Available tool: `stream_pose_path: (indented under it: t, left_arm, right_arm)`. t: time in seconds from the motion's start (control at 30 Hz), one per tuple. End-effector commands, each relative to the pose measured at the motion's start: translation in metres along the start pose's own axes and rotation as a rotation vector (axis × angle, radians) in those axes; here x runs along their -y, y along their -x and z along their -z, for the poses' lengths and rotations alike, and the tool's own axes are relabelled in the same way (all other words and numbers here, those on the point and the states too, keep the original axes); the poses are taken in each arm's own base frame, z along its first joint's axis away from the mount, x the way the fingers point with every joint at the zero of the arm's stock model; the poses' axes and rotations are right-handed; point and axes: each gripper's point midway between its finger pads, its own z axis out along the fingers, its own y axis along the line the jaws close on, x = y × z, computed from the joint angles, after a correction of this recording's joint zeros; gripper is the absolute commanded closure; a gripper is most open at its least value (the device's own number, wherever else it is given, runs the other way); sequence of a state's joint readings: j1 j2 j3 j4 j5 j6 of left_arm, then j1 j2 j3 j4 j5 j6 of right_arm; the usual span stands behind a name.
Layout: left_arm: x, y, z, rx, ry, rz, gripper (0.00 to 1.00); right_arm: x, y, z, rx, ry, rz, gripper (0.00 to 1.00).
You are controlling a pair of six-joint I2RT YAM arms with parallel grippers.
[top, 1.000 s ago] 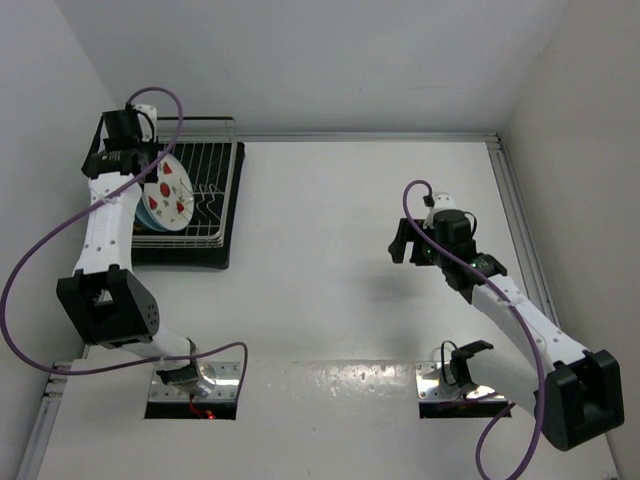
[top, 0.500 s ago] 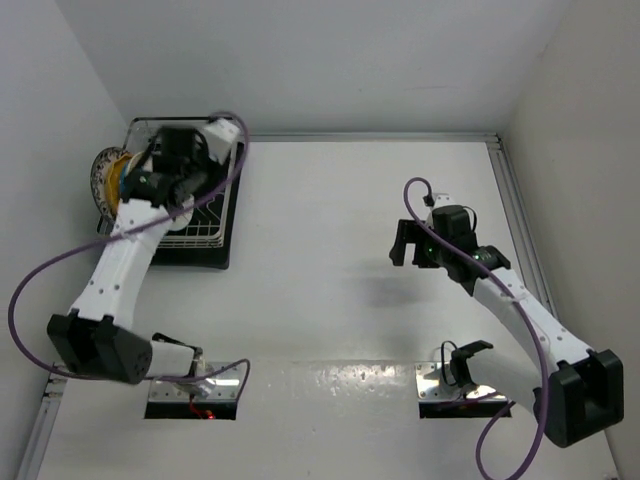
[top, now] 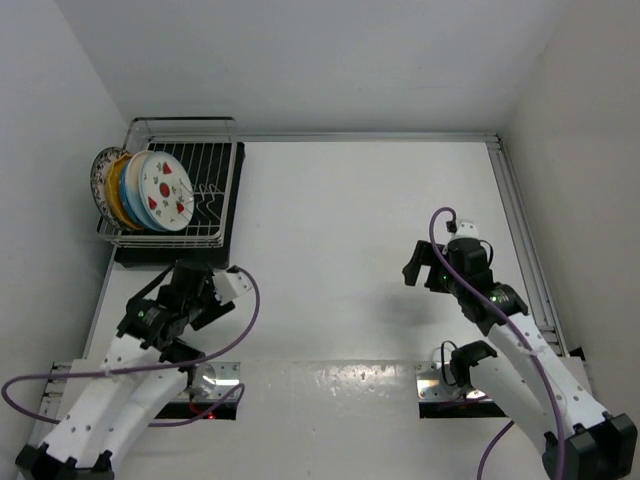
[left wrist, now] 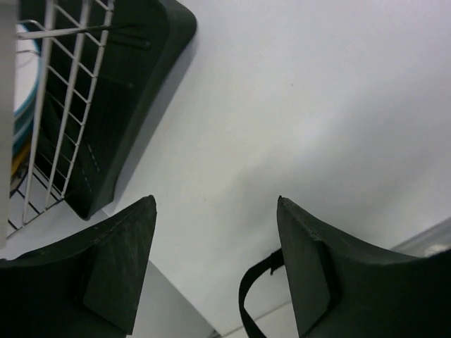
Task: Load the plates into the dish rack
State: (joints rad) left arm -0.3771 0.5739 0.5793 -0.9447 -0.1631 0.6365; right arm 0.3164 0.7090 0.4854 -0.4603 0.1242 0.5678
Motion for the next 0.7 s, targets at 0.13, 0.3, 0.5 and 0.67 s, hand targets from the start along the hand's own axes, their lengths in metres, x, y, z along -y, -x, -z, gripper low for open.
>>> stream_pose_path:
  t: [0.13,0.3,0.5,0.67]
  left_arm:
    - [-0.017,0.026,0.0,0.18,0.111,0.14,0.22]
    - [-0.018,0.019,-0.005,0.172,0.128,0.174,0.22]
    - [-0.02,0.017,-0.005,0.169,0.13,0.178,0.22]
    - [-0.021,0.014,-0.006,0.153,0.133,0.191,0.22]
  right_arm:
    - [0.019,-0.026,0.003,-0.042,-0.079,-0.071,0.0]
    - [0.023,-0.033,-0.001,-0.02,-0.073,-0.062,0.0]
    - [0.023,-0.037,-0.001,-0.027,-0.069,-0.063,0.0]
    - [0.022,-0.033,-0.002,-0.001,-0.062,-0.083,0.0]
